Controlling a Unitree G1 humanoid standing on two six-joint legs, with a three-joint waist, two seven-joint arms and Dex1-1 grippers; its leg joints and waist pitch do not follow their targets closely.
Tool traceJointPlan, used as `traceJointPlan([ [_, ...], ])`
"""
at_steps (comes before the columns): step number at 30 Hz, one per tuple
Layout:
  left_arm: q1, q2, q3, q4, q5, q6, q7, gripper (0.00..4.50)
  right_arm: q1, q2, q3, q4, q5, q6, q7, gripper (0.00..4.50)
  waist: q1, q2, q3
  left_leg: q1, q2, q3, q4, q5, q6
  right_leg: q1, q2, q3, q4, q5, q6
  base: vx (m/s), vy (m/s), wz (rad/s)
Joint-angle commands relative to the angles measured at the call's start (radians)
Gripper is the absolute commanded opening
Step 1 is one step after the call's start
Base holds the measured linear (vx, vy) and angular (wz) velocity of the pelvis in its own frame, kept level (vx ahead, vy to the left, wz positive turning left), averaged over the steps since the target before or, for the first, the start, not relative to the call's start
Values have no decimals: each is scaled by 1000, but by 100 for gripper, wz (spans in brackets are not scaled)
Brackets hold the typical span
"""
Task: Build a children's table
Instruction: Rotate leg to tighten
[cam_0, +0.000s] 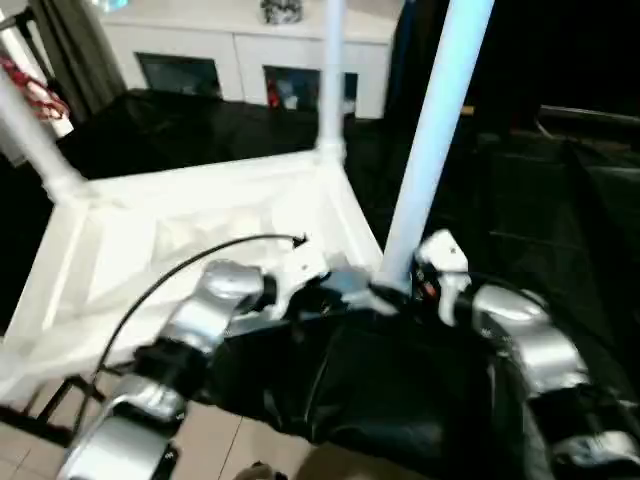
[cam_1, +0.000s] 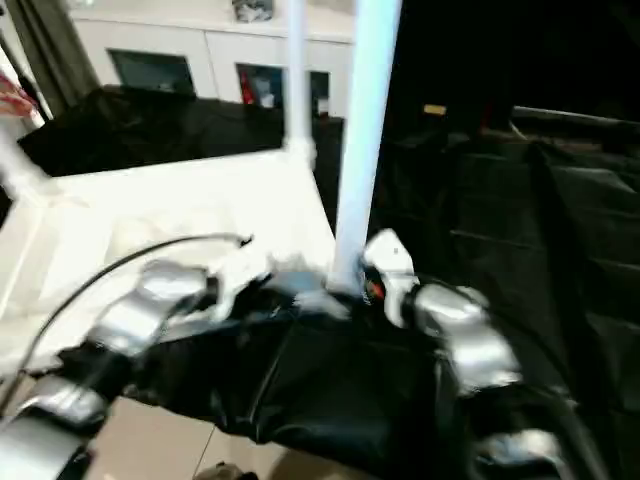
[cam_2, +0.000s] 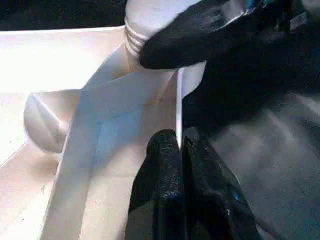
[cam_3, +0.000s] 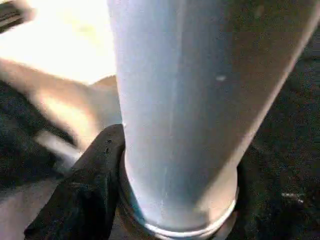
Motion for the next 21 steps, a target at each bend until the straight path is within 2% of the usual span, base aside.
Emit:
traceJointPlan([
  [1, -68, -74, 19, 33, 3, 13, 136, 0, -23, 92, 33, 73, -15, 21, -137, 269, -8, -14, -65, 23, 50, -23, -78, -232, 3, 39, -81, 47, -90, -314, -190, 0, 0, 0],
  [2, -93, -104, 27, 70, 8, 11, 191, 0, -39, 126, 28, 107, -22, 16, -185, 269, -9, -14, -65, 22, 50, -24, -78, -232, 0, 41, -81, 46, -90, -315, -187, 0, 0, 0],
  [3, -109, -123, 29, 94, 11, 9, 218, 0, -47, 145, 30, 123, -32, 6, -200, 269, -9, -13, -66, 25, 50, -22, -76, -235, -2, 38, -80, 48, -93, -305, -185, 0, 0, 0],
  [5, -125, -141, 27, 116, 17, -8, 234, 0, -54, 163, 33, 134, -38, -11, -203, 269, -6, -14, -68, 21, 52, -23, -76, -218, 15, 44, -81, 49, -89, -256, -187, 0, 0, 0],
  [6, -128, -145, 22, 118, 20, -17, 227, 0, -53, 167, 30, 132, -30, -16, -193, 269, -5, -10, -69, 20, 51, -22, -74, -205, 27, 44, -81, 49, -87, -219, -192, 0, 0, 0],
  [7, -130, -148, 20, 121, 23, -23, 225, 0, -53, 170, 26, 132, -26, -19, -189, 325, -4, -10, -70, 17, 51, -23, -74, -197, 33, 47, -81, 48, -83, -201, -196, 0, 0, 0],
  [10, -125, -142, 8, 113, 26, -54, 188, 0, -44, 170, -6, 104, 15, -16, -151, 341, 0, -10, -71, 15, 51, -22, -72, -176, 57, 50, -82, 48, -80, -164, -207, 0, 0, 0],
  [13, -111, -124, -4, 102, 22, -94, 135, 0, -44, 150, -15, 92, 15, -30, -138, 380, -1, -10, -70, 15, 53, -23, -74, -191, 56, 51, -83, 47, -82, -192, -206, 0, 0, 0],
  [17, -85, -94, -8, 81, 8, -122, 66, 0, -30, 98, -4, 39, 33, -35, -51, 402, 0, -11, -71, 14, 54, -23, -73, -185, 59, 53, -82, 47, -80, -172, -210, 0, 0, 0],
  [19, -65, -72, -10, 54, -4, -130, 17, 0, -13, 49, 19, -3, 24, -39, 16, 434, -1, -12, -73, 12, 54, -22, -71, -159, 73, 55, -82, 47, -74, -129, -220, 0, 0, 0],
  [21, -48, -48, -13, 30, -14, -137, -26, 0, 8, -6, 46, -41, 11, -45, 91, 434, 1, -12, -72, 10, 55, -21, -68, -148, 89, 55, -81, 46, -72, -111, -225, 0, 0, 0],
])
